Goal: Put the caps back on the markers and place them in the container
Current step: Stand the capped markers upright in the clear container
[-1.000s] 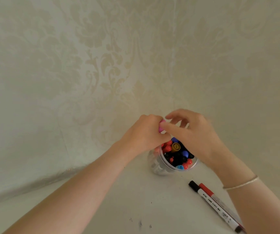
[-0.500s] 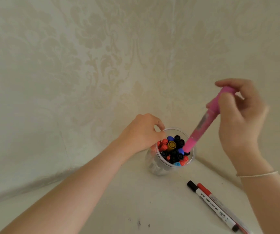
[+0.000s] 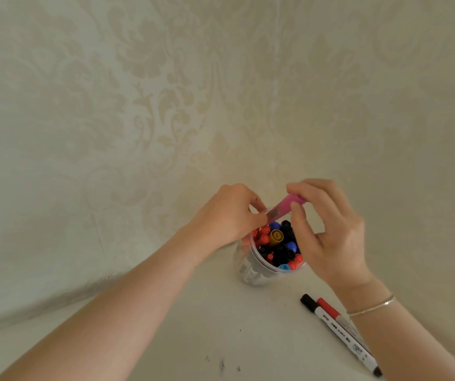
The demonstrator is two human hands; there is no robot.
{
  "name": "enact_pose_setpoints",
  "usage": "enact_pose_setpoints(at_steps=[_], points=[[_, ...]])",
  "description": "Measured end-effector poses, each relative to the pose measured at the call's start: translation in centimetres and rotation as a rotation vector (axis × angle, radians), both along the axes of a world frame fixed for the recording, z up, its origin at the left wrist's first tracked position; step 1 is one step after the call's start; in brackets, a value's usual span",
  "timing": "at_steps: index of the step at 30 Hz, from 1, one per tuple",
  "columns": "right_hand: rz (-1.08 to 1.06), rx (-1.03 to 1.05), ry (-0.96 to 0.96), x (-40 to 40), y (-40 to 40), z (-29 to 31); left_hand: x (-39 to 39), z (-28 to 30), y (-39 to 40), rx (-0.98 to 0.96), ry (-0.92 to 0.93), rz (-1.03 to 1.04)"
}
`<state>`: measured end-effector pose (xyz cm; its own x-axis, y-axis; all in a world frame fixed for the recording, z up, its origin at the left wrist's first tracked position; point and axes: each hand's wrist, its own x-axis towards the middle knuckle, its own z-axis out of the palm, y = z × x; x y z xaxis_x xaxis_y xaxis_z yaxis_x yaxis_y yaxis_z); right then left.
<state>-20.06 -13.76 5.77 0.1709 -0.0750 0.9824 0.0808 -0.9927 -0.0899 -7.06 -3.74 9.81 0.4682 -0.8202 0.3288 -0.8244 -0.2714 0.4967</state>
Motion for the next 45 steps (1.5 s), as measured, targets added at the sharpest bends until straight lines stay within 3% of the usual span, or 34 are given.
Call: enact_pose_setpoints(at_steps=[7,12,14,17,18,19,22,23,24,29,32,35,40,43,45], points=[[-0.199,0.012,0.241,1.6,-1.3,-2.6,-0.3,0.0,-0.2,-0.004,-0.019,-0.028],[-0.191,0.179,0.447,1.8,-1.4,-2.6,0.0,-0.2,-0.4,0.001,-0.045,-0.013],[-0.084,0.317,0.388,1.3,-1.2,-1.7,0.1,0.0,-0.3,-0.002,-0.059,0.001],[-0.088,0.791,0.041,-0.2,-2.7,-0.4,0.0,0.1,-0.2,0.022,-0.071,-0.005],[-0.214,0.887,0.117,-0.8,-3.4,-0.3,-0.1,0.1,-0.2,0.024,-0.073,-0.008],[-0.382,0.91,0.397,-1.4,-4.1,-0.5,-0.3,0.1,-0.2,0.022,-0.074,-0.008],[-0.557,0.818,1.475,-2.0,-4.2,-3.2,-0.5,0.1,-0.1,0.023,-0.084,-0.002],[-0.549,0.776,1.66,-1.9,-3.8,-4.7,-0.4,0.1,-0.2,0.024,-0.085,0.001],[-0.562,0.735,1.72,-1.6,-3.5,-6.2,-0.4,0.1,-0.1,0.022,-0.086,0.004],[-0.593,0.592,1.571,-1.1,-3.4,-8.1,-0.2,-0.1,0.1,0.022,-0.086,0.011],[-0.454,0.64,1.54,-1.0,-3.8,-7.8,0.0,-0.1,0.3,0.007,-0.077,0.005],[-0.46,0.575,1.522,-0.8,-4.2,-8.1,0.2,-0.1,0.4,-0.005,-0.069,-0.001],[-0.43,0.666,1.446,-0.4,-4.6,-9.1,0.4,-0.2,0.6,-0.014,-0.049,-0.015],[-0.364,0.868,1.192,-0.4,-4.7,-6.9,0.5,-0.2,0.8,-0.013,-0.048,-0.008],[-0.303,1.007,0.847,-1.0,-5.1,-3.8,0.5,-0.3,0.8,-0.016,-0.046,-0.006]])
